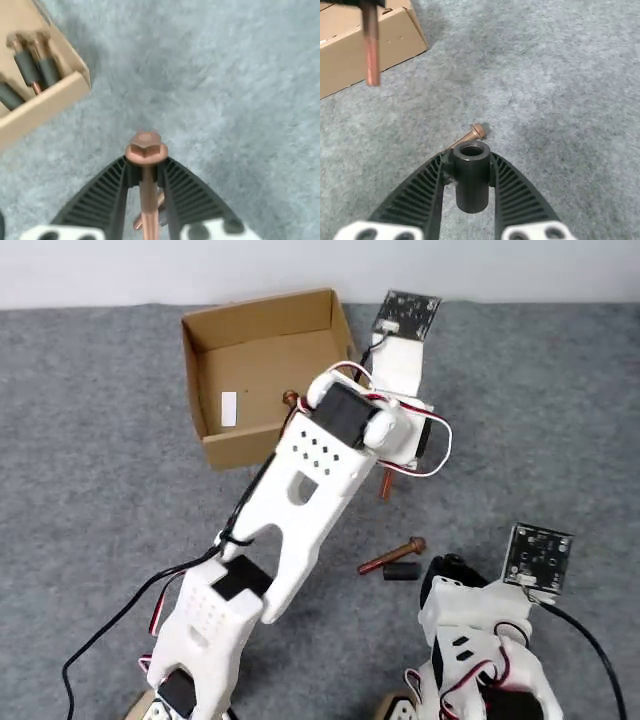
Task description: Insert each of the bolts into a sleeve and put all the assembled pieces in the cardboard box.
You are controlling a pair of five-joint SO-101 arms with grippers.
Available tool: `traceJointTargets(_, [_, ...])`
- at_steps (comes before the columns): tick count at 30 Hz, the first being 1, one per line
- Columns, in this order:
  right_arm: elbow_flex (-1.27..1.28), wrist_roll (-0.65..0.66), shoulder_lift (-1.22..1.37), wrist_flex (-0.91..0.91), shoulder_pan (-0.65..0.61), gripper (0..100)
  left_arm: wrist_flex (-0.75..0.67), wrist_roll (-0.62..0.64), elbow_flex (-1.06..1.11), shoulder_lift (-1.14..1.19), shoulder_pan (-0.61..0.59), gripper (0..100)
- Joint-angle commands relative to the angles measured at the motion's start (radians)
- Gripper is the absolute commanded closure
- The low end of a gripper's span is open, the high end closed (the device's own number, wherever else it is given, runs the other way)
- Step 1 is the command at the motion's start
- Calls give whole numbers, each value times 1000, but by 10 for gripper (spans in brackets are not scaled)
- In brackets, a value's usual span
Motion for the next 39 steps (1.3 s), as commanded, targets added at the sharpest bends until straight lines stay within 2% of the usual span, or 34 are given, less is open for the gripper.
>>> traceJointTargets(1, [-3,14,2,-22,-7,991,21,-14,-48,-124,-9,996])
traceJointTargets(7, [-3,14,2,-22,-7,991,23,-23,-15,-233,-5,996])
traceJointTargets(14, [-3,14,4,-22,-10,991,18,-55,317,-485,-5,996])
traceJointTargets(20, [-3,14,4,-21,-134,991,9,-55,553,-706,-9,996])
traceJointTargets(27, [-3,14,4,-19,-205,991,-44,-55,842,-957,-11,996])
traceJointTargets(33, [-3,14,4,-18,-289,991,-150,-58,1129,-1204,-11,996])
traceJointTargets(37, [-3,14,4,-18,-328,991,-152,-55,1297,-1373,-15,995])
traceJointTargets(39, [-3,14,4,-18,-358,991,-160,-55,1368,-1464,-55,995])
